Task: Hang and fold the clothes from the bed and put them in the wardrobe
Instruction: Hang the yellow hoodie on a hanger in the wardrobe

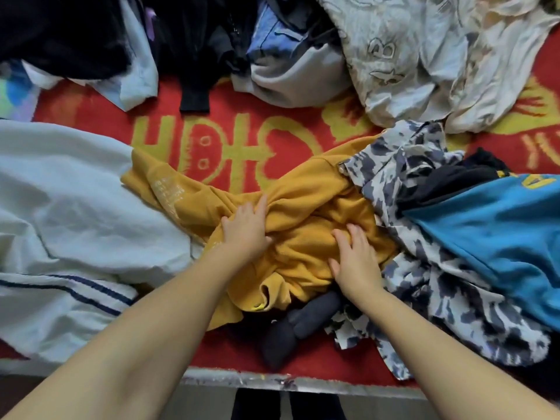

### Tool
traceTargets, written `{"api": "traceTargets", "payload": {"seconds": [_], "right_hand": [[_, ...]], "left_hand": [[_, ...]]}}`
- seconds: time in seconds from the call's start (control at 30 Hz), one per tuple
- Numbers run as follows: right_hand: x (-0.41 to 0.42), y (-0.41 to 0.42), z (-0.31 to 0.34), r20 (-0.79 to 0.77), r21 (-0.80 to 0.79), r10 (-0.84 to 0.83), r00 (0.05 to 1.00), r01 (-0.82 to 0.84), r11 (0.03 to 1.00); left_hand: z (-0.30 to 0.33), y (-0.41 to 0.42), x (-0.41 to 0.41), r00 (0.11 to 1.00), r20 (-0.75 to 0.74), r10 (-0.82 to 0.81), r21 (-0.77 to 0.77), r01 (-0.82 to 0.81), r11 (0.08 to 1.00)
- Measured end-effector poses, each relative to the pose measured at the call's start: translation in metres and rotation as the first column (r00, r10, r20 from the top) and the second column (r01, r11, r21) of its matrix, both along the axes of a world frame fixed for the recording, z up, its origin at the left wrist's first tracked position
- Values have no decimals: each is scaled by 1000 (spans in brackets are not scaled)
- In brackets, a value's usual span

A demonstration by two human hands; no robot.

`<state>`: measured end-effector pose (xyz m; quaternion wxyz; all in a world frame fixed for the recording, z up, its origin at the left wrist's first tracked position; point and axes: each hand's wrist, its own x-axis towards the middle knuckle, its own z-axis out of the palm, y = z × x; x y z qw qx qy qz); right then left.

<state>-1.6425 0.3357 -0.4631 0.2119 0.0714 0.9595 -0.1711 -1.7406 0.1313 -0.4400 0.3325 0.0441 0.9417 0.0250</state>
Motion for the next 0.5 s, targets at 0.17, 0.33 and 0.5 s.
{"api": "traceTargets", "payload": {"seconds": [0.17,0.33,0.5], "right_hand": [[-18,-3,11,-50,-73,-212,976,208,975],[-42,-13,63,-40,-375,-326,944,289,881],[-42,-54,140,-119,-577,-255,960,142,805]], "left_hand": [[21,2,7,994,-105,31,195,-10,981],[75,-19,27,939,-172,299,523,-170,835],[142,-72,55,822,-155,548,731,-278,624]]}}
